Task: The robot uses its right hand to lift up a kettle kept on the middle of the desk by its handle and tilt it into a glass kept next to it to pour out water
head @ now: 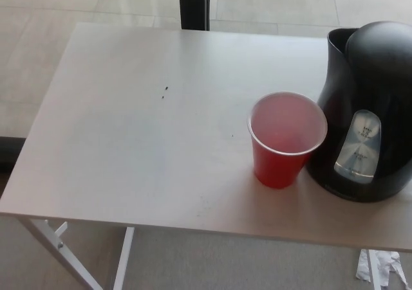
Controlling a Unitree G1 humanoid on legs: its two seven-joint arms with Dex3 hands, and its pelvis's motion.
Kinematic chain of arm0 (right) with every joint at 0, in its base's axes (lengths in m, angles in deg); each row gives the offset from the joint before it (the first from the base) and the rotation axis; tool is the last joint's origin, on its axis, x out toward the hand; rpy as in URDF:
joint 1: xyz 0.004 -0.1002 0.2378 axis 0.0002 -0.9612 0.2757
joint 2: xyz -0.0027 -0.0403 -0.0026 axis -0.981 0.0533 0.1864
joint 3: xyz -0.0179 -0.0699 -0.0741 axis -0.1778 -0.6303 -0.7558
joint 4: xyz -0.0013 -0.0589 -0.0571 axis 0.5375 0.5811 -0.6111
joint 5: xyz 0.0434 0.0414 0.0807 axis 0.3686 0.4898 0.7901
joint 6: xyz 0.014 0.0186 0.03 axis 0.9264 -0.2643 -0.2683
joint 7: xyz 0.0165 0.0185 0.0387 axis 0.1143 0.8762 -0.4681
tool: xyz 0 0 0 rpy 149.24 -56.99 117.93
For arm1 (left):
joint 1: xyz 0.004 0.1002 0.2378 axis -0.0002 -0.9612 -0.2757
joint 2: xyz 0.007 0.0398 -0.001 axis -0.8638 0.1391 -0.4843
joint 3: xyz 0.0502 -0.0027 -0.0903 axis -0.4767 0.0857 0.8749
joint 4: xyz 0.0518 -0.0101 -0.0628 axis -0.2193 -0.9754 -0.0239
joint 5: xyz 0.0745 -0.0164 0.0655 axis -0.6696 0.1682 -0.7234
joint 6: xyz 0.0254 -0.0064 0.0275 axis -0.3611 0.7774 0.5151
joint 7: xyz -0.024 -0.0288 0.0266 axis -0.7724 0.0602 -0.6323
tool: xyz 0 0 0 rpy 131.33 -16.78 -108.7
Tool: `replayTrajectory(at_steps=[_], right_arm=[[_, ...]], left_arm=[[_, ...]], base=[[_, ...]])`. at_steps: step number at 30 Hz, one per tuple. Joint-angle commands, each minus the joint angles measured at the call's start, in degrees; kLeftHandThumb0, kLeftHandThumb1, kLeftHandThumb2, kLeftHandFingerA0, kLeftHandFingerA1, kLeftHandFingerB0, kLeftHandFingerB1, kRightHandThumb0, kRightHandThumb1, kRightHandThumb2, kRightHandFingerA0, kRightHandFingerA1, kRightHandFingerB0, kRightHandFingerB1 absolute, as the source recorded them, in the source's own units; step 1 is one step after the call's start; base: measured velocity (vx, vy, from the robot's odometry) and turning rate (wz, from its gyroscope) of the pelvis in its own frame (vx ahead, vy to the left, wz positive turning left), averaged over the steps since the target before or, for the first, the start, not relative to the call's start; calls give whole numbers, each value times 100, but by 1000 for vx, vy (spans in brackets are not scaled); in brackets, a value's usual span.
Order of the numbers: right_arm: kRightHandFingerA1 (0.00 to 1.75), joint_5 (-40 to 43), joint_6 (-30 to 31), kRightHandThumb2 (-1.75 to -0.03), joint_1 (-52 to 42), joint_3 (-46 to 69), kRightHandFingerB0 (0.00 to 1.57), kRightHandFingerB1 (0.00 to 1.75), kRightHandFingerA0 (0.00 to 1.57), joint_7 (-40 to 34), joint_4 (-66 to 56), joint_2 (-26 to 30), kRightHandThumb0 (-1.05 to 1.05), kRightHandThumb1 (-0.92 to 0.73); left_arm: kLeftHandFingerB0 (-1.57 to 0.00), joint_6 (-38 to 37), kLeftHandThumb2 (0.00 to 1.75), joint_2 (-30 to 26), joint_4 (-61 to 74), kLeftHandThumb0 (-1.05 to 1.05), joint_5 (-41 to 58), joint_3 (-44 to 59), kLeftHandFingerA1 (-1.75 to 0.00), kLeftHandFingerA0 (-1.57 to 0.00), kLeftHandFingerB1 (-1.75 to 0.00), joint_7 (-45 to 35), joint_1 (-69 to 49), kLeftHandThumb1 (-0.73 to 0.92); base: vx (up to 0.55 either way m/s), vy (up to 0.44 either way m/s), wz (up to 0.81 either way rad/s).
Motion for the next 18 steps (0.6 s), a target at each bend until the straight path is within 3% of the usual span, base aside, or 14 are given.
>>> replayTrajectory(at_steps=[1,3,5,6,7,9,10,12,13,15,16,18], right_arm=[[21,547,-126,-95,-345,185,0,0,0,155,223,416,-95,-60],[21,672,-250,-97,-694,344,0,0,0,348,417,631,-97,-63],[27,684,-343,-95,-1044,415,0,15,0,449,465,817,-92,-57],[0,839,-302,-78,-1468,645,0,3,0,576,429,906,-105,-44],[0,860,-480,-58,-1663,728,0,1,0,626,488,962,-105,-51],[0,930,-520,-58,-1712,686,0,1,0,607,501,1007,-105,-51],[0,1142,-587,-74,-1774,830,0,8,0,748,680,1013,-105,-44],[0,1665,-461,-74,-1978,1306,0,14,0,1072,996,1024,-105,-43],[36,1845,-601,-91,-2209,1729,0,31,0,1087,1281,1032,-87,-51],[39,2192,-368,-84,-2229,2344,0,37,0,858,1641,1009,-76,-44],[0,1990,-72,-63,-2230,2612,0,35,0,88,1905,1102,-63,-47],[0,1886,37,-63,-2209,2753,0,35,0,-215,2060,1151,-63,-47]], left_arm=[[-71,-85,66,-59,-7,-76,18,-1,-61,-74,-57,48,-33,92],[-69,-100,69,-75,0,-76,8,-13,-63,-73,-58,24,-47,92],[-68,-130,69,-77,-2,-78,13,-11,-63,-72,-59,3,-70,92],[-67,-88,68,-74,1,-78,45,15,-64,-72,-59,-9,-75,92],[-68,-101,68,-73,0,-77,28,0,-64,-73,-59,6,-81,92],[-68,-100,68,-74,-3,-77,30,3,-64,-73,-59,8,-85,92],[-68,-88,68,-79,-9,-76,43,17,-62,-72,-57,18,-80,92],[-68,-66,68,-85,-25,-76,51,29,-62,-73,-57,41,-63,92],[-68,-33,68,-88,-46,-76,59,36,-63,-74,-58,34,-40,92],[-67,-89,69,-79,-47,-75,12,-6,-62,-73,-58,52,-34,92],[-67,-82,68,-46,-53,-75,-5,-26,-60,-73,-56,80,-35,92],[-67,-80,68,-31,-55,-75,-13,-35,-60,-73,-56,93,-36,92]], base=[[0,0,0],[0,0,0],[0,0,0],[0,0,0],[0,0,0],[0,0,0],[0,0,0],[0,0,0],[0,0,0],[0,0,0],[0,0,0],[0,0,0]])
